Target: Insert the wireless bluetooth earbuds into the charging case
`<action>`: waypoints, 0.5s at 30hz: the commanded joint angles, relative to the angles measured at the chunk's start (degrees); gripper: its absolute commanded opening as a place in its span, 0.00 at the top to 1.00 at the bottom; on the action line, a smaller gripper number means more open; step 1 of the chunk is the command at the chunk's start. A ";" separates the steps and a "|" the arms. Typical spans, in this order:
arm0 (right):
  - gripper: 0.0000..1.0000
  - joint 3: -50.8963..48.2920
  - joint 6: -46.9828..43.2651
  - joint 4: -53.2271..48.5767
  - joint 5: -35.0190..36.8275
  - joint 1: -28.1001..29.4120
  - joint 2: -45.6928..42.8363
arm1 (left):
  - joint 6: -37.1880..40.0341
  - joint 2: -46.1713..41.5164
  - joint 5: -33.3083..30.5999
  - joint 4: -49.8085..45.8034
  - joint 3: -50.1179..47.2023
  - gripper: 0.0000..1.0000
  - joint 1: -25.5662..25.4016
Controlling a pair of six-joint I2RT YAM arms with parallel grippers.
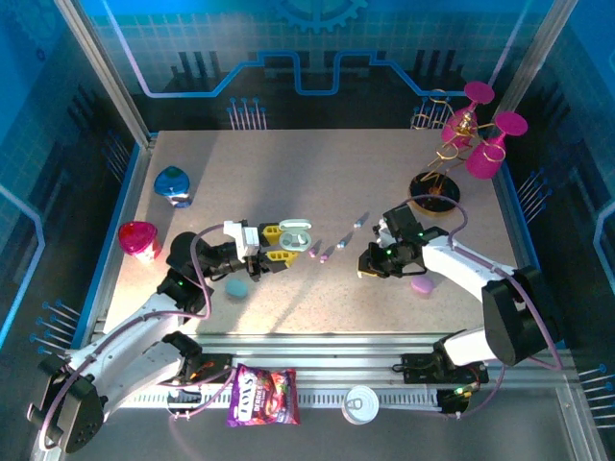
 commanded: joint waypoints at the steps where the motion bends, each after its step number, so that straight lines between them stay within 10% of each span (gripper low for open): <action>1: 0.86 -0.59 1.69 3.10 -6.32 -1.36 -0.87 | 0.01 -0.40 0.80 1.62 1.06 0.82 -0.35; 15: 0.85 -1.84 2.93 5.14 -8.96 -2.27 -1.12 | 0.23 1.38 0.11 3.00 0.09 0.82 -0.36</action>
